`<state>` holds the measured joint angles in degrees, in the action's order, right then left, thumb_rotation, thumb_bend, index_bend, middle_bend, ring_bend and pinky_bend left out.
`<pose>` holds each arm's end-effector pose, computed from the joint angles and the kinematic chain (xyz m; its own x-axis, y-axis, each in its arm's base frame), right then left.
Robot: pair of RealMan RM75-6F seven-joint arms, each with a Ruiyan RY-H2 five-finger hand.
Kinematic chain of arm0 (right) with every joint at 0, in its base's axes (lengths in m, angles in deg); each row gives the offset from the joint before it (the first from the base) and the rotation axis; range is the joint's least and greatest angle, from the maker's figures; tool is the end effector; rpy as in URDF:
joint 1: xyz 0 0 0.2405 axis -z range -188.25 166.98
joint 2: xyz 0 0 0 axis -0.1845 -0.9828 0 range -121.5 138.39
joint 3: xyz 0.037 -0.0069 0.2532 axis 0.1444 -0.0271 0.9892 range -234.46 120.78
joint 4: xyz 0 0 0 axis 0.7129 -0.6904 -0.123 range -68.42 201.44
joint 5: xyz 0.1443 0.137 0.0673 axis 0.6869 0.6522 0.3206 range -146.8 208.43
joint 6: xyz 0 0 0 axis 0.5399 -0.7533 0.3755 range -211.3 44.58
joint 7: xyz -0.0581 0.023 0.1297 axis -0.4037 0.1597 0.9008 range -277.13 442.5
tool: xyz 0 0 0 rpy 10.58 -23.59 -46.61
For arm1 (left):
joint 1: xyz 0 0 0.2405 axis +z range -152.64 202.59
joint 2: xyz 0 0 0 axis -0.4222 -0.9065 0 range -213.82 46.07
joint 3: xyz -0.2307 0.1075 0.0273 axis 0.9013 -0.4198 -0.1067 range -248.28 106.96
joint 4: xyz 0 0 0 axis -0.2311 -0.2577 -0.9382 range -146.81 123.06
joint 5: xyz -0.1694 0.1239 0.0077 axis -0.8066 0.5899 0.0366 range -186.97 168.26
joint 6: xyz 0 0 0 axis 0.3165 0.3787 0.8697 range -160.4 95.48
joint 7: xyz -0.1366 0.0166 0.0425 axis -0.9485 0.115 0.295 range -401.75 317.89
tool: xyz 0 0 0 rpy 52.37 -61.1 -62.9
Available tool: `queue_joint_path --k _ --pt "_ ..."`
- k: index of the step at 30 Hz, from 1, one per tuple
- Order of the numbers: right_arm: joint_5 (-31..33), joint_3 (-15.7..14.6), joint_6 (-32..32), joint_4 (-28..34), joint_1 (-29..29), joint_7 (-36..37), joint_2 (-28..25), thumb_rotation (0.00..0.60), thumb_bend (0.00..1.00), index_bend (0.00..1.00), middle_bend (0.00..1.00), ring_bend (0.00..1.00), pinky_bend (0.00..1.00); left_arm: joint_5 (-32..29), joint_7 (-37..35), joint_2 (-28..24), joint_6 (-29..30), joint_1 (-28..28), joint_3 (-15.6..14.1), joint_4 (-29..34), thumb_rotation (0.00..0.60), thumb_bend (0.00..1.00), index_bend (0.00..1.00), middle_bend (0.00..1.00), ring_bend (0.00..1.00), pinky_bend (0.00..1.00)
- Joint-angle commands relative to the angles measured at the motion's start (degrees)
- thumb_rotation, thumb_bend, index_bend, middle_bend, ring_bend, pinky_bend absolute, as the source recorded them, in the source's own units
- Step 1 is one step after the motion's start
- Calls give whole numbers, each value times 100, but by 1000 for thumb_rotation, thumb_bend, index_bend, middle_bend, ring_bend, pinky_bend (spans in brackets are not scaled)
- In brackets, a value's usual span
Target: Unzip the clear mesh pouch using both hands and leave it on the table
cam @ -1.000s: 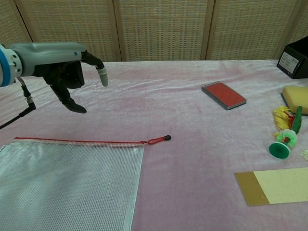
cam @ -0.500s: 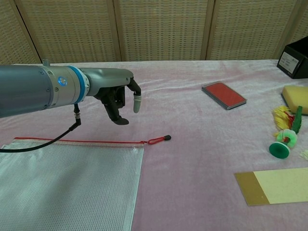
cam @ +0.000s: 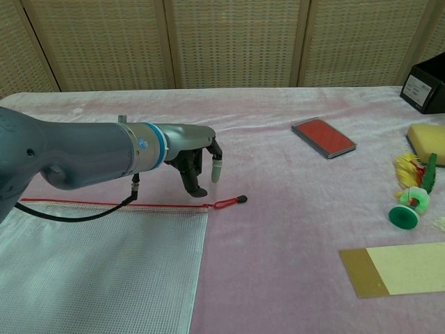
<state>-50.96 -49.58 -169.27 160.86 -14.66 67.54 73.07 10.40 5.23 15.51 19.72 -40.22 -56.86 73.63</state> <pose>-0.3084 -0.1910 0.1698 0.5772 0.0597 0.8144 -0.8159 0.0852 0.5719 -0.0447 0.3502 -0.0904 0.5220 0.4832 0.7029 0.8508 -0.3538 -0.3886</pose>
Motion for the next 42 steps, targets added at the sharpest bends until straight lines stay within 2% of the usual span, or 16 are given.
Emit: queue_joint_path --k 1,10,18,28,42 --pt "33 8 20 -25 -12 8 6 600 0 52 0 0 0 -159 -66 258 -210 -169 -3 -354 600 346 433 955 924 1000" --pt "171 31 95 -95 -40 67 8 600 0 52 0 0 0 -282 -192 649 -479 -407 -11 -894 600 373 443 955 923 1000" --pt "254 51 149 -112 -63 177 -32 600 0 52 0 0 0 -201 -256 877 -421 -484 -88 -1168 600 374 463 955 924 1000" --pt "275 47 139 -97 -68 242 -66 600 0 52 0 0 0 -222 -261 948 -368 -516 -114 -1238 600 437 524 955 923 1000" --pt "274 33 130 -73 -76 311 -96 600 0 51 0 0 0 -175 -278 940 -266 -500 -115 -1180 600 461 594 955 923 1000"
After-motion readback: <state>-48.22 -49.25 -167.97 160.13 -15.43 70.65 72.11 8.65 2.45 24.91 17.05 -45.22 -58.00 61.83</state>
